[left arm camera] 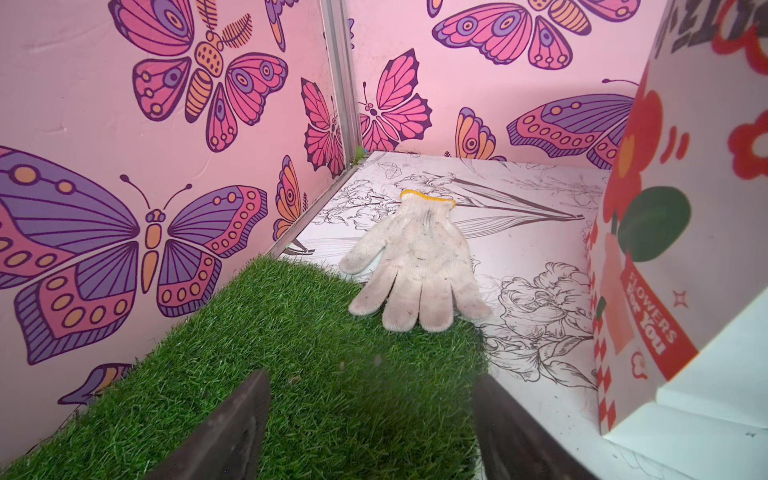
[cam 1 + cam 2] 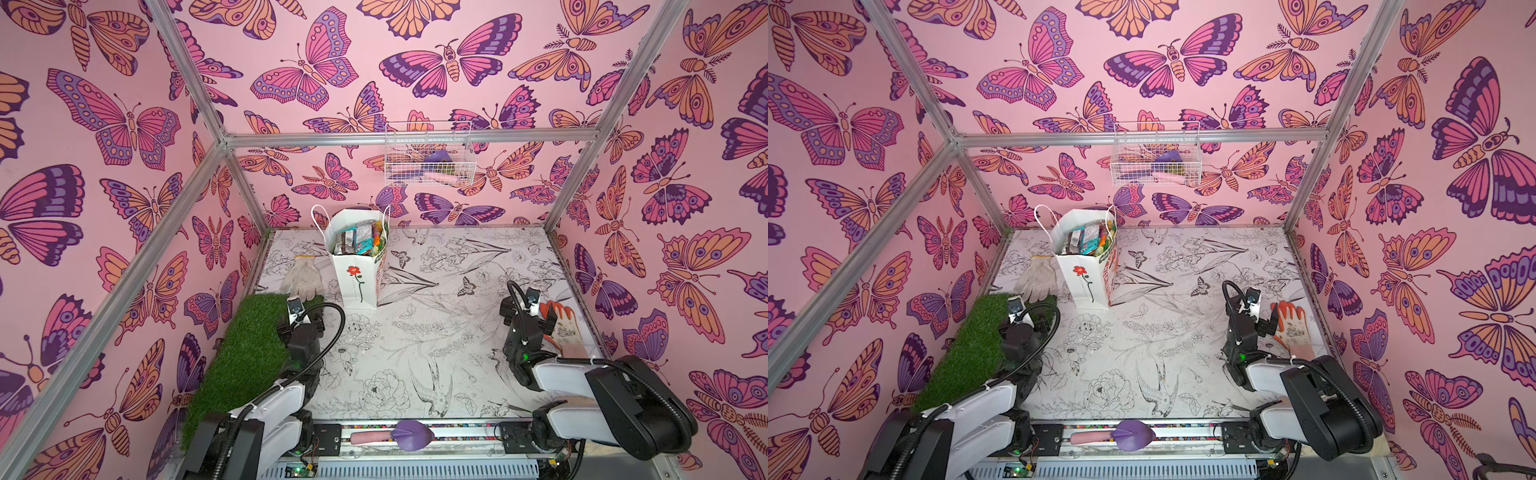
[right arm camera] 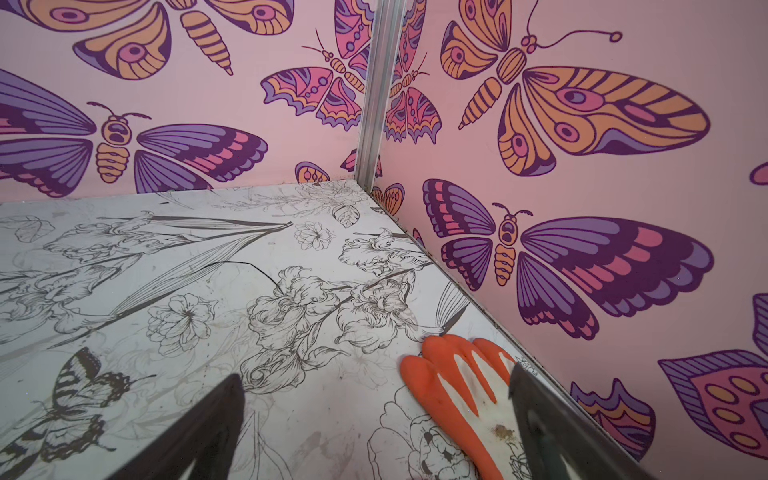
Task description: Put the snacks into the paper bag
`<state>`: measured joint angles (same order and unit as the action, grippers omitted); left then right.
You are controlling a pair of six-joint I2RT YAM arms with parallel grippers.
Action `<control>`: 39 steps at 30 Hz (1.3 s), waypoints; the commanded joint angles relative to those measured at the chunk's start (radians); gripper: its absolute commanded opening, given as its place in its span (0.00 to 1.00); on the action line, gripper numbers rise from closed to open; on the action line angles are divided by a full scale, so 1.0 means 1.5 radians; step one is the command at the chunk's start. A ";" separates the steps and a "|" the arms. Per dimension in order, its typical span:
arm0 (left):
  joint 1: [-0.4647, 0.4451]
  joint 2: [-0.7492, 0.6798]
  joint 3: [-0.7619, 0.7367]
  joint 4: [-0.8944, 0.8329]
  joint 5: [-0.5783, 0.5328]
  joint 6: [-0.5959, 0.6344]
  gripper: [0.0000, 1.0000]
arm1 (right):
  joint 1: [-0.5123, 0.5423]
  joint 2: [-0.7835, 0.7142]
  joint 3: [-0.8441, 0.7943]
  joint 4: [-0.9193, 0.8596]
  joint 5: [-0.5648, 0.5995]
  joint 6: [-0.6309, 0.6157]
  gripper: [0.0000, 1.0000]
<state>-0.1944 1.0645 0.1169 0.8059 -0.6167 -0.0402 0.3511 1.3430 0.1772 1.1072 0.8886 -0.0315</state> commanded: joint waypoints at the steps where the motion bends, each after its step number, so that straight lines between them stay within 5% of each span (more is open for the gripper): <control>1: 0.006 0.008 -0.013 0.054 0.006 0.010 0.78 | -0.007 0.013 -0.014 0.081 -0.003 -0.005 0.99; 9: 0.008 0.038 -0.026 0.124 0.004 0.020 0.78 | -0.024 0.086 -0.039 0.211 -0.007 -0.002 0.99; 24: 0.007 0.182 -0.041 0.328 0.038 0.035 0.78 | -0.001 0.147 -0.004 0.213 -0.085 -0.075 0.99; 33: 0.008 0.184 -0.050 0.335 0.035 0.035 0.79 | 0.034 0.172 0.010 0.213 -0.089 -0.133 0.99; 39: 0.024 0.294 -0.027 0.413 0.040 0.038 0.79 | 0.036 0.170 0.009 0.212 -0.087 -0.134 0.99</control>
<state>-0.1673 1.4723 0.0624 1.3434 -0.5713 0.0071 0.4004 1.5940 0.1783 1.3724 0.7570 -0.2146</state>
